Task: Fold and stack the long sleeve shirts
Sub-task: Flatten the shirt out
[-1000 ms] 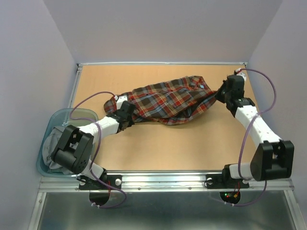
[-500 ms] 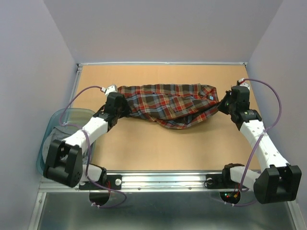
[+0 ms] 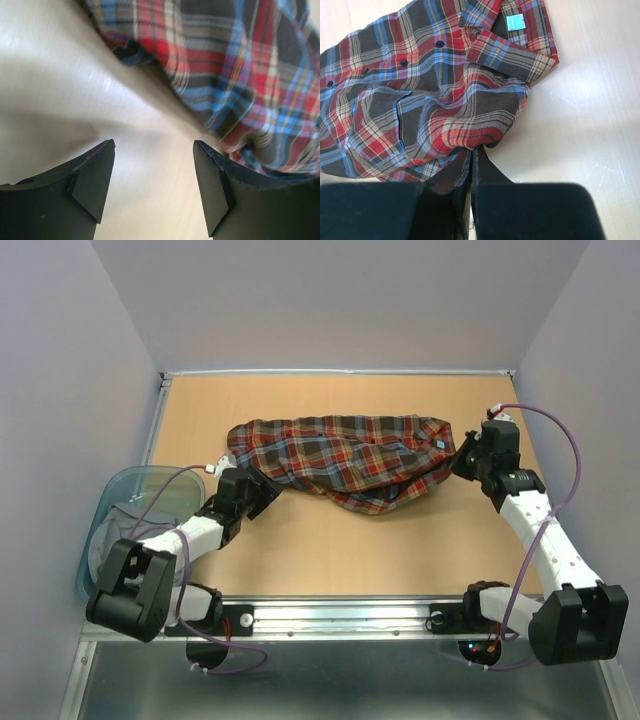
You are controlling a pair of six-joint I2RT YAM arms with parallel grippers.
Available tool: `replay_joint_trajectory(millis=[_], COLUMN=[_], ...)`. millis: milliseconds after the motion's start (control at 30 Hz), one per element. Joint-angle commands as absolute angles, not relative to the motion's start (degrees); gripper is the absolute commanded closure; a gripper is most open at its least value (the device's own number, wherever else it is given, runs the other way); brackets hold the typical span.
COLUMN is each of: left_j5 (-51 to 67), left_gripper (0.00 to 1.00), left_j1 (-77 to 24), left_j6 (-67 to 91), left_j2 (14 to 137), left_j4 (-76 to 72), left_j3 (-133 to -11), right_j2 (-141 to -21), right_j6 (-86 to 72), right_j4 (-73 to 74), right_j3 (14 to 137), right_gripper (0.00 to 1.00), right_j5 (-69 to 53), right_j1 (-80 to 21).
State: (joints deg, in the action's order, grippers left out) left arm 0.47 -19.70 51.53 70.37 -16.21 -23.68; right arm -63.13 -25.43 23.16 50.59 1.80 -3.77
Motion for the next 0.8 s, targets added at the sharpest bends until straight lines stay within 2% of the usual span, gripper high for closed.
replay_joint_trajectory(millis=[0,133,400,433,500,533,567,700,767], left_j5=[0.6,2.2,3.3,3.7,4.1,4.2,4.1,2.9,1.1], left_gripper=[0.25,0.25,0.3,0.51,0.67,0.88,0.98,1.0,1.0], left_j1=[-18.6,-18.5,-17.8,-17.6,-17.5,-17.3,-17.2,-15.8,-15.3], left_j6=[55.8,56.0,56.7,57.0,56.3,55.8,55.1,48.8,44.8], left_j2=[73.9,79.6,88.5,89.5,89.7,89.0,88.4,80.4,76.3], left_j4=[-31.5,-39.3,-44.1,-44.5,-44.7,-44.8,-44.7,-38.3,-30.1], left_j3=[-23.5,-24.5,-28.3,-28.6,-30.0,-30.3,-30.8,-35.2,-38.5], right_j2=[-62.4,-62.2,-62.7,-62.7,-63.2,-63.4,-63.4,-62.1,-61.1], right_j6=[-24.0,-23.7,-23.2,-23.3,-22.9,-22.3,-22.1,-21.0,-19.7], right_j4=[22.5,22.5,22.4,22.5,22.5,22.5,22.5,22.9,23.4], right_j3=[48.7,49.0,50.8,51.2,51.9,52.8,53.3,57.5,59.8], right_gripper=[0.99,1.0,0.99,0.99,1.0,0.99,1.0,0.99,1.0], right_j5=[0.4,0.5,1.6,1.8,3.0,3.5,4.9,9.1,11.7], right_j1=[-3.5,-3.5,-3.5,-3.5,-3.4,-3.4,-3.5,-3.4,-3.5])
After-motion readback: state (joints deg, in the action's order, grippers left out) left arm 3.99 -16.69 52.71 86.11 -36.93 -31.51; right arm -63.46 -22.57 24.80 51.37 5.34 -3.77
